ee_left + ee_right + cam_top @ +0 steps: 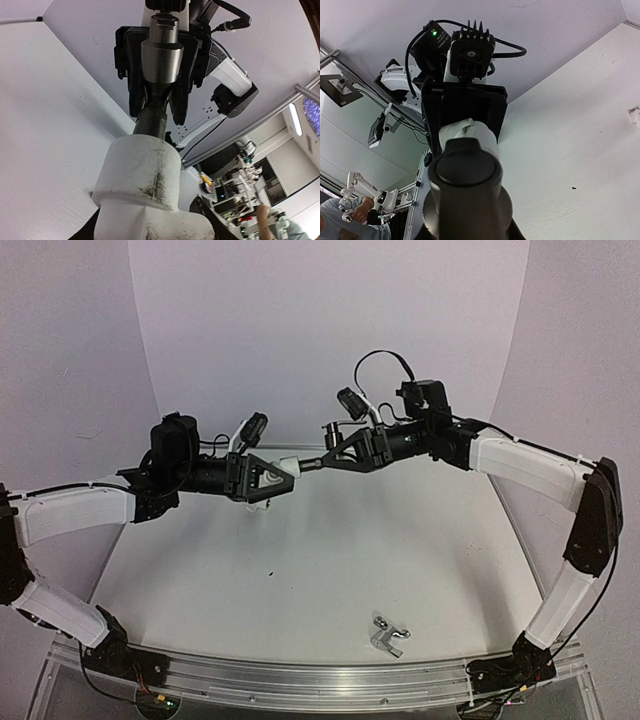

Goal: Install the water faucets

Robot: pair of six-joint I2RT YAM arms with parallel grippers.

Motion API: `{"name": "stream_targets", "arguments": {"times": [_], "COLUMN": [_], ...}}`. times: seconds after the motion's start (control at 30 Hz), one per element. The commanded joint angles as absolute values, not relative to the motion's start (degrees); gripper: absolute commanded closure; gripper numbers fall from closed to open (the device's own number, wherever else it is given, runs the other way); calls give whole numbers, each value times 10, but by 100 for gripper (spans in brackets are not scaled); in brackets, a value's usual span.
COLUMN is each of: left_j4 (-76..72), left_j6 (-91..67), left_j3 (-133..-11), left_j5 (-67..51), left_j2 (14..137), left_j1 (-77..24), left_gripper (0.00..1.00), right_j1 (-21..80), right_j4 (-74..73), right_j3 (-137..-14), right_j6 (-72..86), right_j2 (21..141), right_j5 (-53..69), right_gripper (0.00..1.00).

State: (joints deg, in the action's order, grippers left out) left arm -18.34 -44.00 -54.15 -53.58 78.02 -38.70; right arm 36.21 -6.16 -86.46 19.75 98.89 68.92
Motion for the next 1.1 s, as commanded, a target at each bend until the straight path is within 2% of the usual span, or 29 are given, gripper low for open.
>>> {"name": "stream_targets", "arguments": {"times": [0.0, 0.17, 0.37, 0.5, 0.6, 0.67, 0.77, 0.87, 0.93, 1.07], "left_j4": [-130, -56, 91, 114, 102, 105, 126, 159, 162, 61], "left_j6": [-306, -186, 37, 87, 102, 92, 45, -17, -79, -238], "left_j3": [-569, -571, -602, -601, -587, -590, -608, -631, -638, -597], "left_j5": [-484, -433, -228, -143, -94, -80, -106, -157, -207, -415], "left_j2": [724, 693, 688, 688, 665, 650, 643, 660, 671, 675], "left_j1": [-387, -399, -511, -534, -538, -538, -537, -535, -515, -405], "left_gripper": [72, 74, 71, 67, 56, 39, 17, 7, 1, 0], "right_j1": [364, 364, 364, 364, 364, 363, 359, 354, 353, 354], "right_j4": [-27, -17, 63, 77, 78, 77, 75, 73, 71, 70], "right_j3": [-876, -876, -864, -860, -858, -858, -869, -883, -889, -887], "right_j6": [259, 316, 448, 462, 454, 437, 394, 346, 315, 254], "right_j2": [988, 1011, 1039, 1039, 1035, 1030, 1019, 1002, 988, 961], "right_j5": [690, 713, 746, 750, 750, 747, 735, 725, 723, 727], "right_gripper": [100, 100, 100, 100, 100, 100, 100, 100, 100, 100]}}
